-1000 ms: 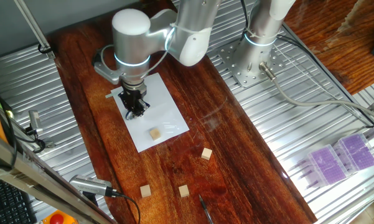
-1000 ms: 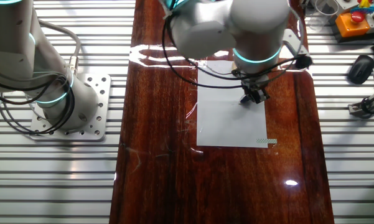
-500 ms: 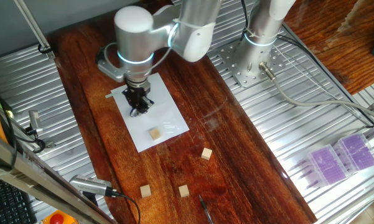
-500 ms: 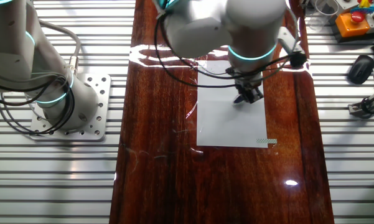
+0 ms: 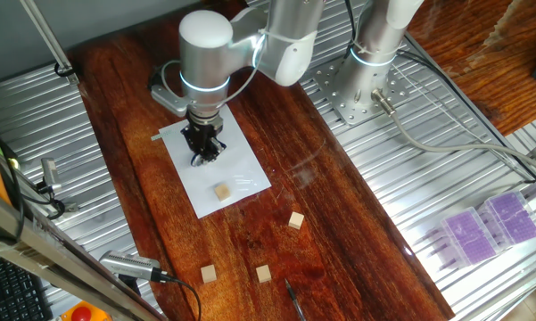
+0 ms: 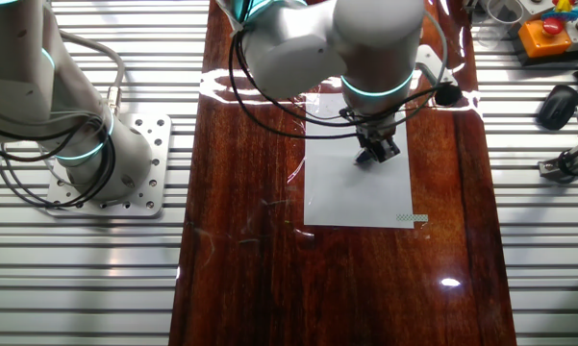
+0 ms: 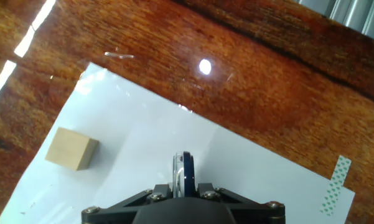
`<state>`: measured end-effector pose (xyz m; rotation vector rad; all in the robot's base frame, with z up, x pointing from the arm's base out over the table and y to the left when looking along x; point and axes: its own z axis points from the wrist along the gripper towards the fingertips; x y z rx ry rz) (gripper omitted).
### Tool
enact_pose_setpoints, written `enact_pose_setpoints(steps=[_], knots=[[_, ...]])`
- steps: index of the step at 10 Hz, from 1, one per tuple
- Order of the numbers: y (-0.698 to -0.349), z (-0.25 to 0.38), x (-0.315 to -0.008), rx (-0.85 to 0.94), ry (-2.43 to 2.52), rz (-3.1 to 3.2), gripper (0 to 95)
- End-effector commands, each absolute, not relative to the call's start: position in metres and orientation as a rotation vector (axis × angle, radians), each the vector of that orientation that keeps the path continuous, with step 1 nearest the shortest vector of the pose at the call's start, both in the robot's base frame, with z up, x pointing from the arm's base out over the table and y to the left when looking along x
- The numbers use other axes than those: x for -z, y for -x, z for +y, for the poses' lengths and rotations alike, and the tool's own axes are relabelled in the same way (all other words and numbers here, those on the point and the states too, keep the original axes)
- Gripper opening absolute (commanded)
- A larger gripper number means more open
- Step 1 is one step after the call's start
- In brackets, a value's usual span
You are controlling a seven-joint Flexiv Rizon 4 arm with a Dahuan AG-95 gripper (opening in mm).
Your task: Use the correction tape on paper
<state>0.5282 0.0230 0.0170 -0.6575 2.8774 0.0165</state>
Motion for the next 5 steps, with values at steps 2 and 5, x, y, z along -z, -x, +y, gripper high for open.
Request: enact_pose_setpoints(steps=[2,5], knots=[[-0.532,0.025,-0.014,-0.013,0.651,2.853,0.0],[-0.542,0.029,-0.012,-0.025,0.639,2.843,0.0]])
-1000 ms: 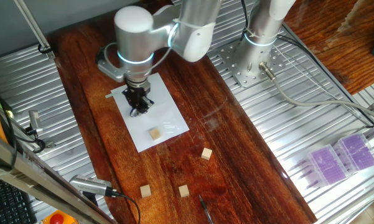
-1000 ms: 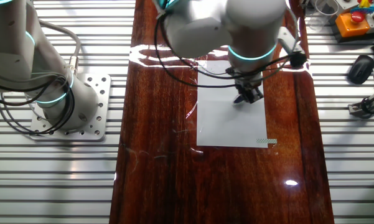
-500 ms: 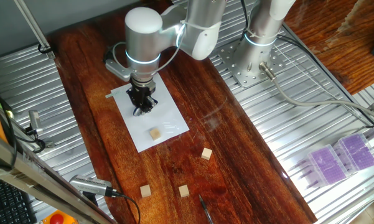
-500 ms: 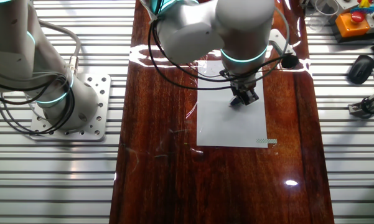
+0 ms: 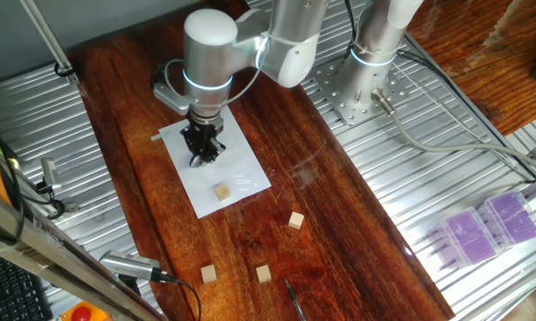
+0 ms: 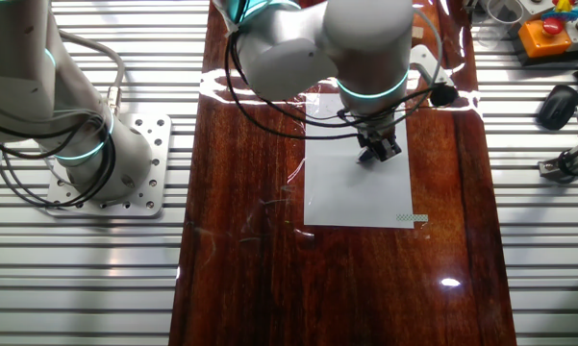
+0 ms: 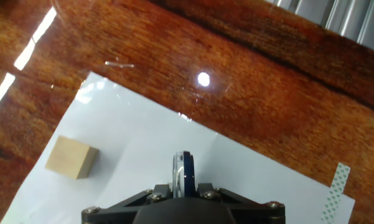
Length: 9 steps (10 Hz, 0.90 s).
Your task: Use the correction tape on paper
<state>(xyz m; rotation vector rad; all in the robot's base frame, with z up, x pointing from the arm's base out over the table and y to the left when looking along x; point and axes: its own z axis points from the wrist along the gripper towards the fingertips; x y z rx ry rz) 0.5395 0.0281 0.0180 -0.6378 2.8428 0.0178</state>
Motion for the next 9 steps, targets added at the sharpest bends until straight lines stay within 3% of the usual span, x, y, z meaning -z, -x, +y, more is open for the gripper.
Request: enact_pose_setpoints(steps=[1,9], knots=[[-0.545,0.031,-0.012,-0.026,0.637,2.842,0.0],[-0.548,0.026,-0.024,-0.034,0.662,2.904,0.0]])
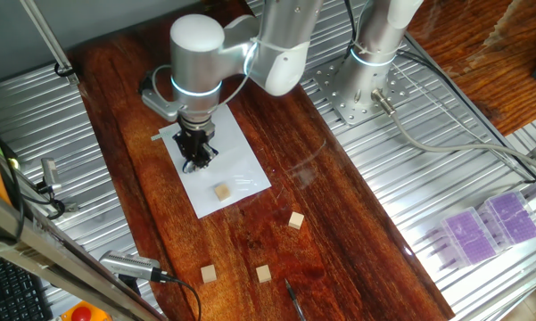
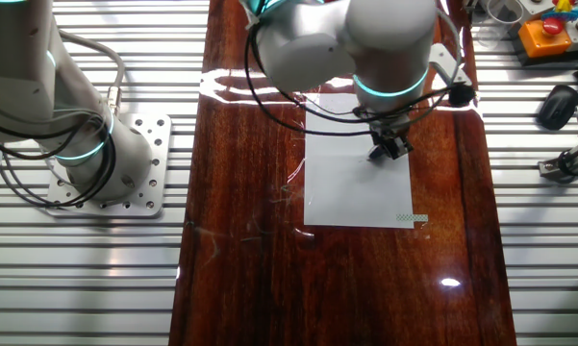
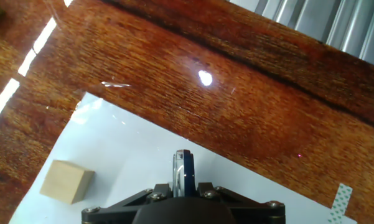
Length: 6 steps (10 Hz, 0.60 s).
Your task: Use the correction tape on paper
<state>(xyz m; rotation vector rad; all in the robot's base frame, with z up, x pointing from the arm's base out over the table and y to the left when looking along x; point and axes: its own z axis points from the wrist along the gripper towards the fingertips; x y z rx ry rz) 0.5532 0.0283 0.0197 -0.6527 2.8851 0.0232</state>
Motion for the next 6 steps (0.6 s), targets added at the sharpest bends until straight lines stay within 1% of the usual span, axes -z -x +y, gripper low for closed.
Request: enact_pose_setpoints(steps=[1,6], knots=[[-0.546,0.025,-0.025,-0.034,0.664,2.907,0.0],[-0.523,0.024,-0.022,-0.018,0.662,2.905,0.0]])
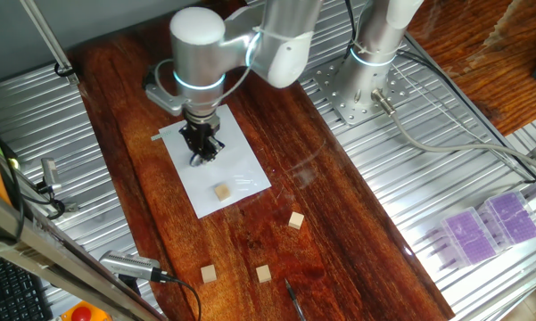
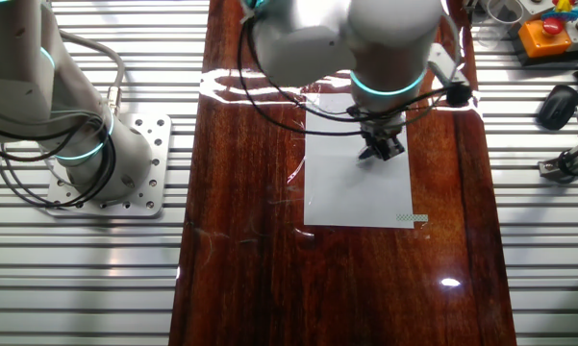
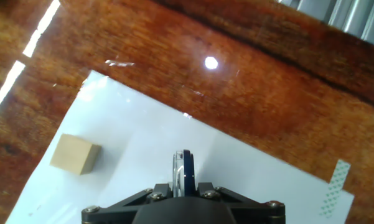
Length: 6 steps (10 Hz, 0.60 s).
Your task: Use the correction tape on paper
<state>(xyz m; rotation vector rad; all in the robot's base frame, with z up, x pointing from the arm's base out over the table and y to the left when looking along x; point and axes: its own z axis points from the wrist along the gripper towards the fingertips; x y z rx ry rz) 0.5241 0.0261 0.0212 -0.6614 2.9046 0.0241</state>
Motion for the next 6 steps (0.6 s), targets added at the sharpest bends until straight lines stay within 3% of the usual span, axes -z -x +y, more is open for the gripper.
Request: enact_pose_setpoints(steps=[1,6], knots=[[-0.522,0.024,-0.02,-0.013,0.663,2.9,0.0],[-0.536,0.027,-0.016,-0.019,0.646,2.871,0.0]])
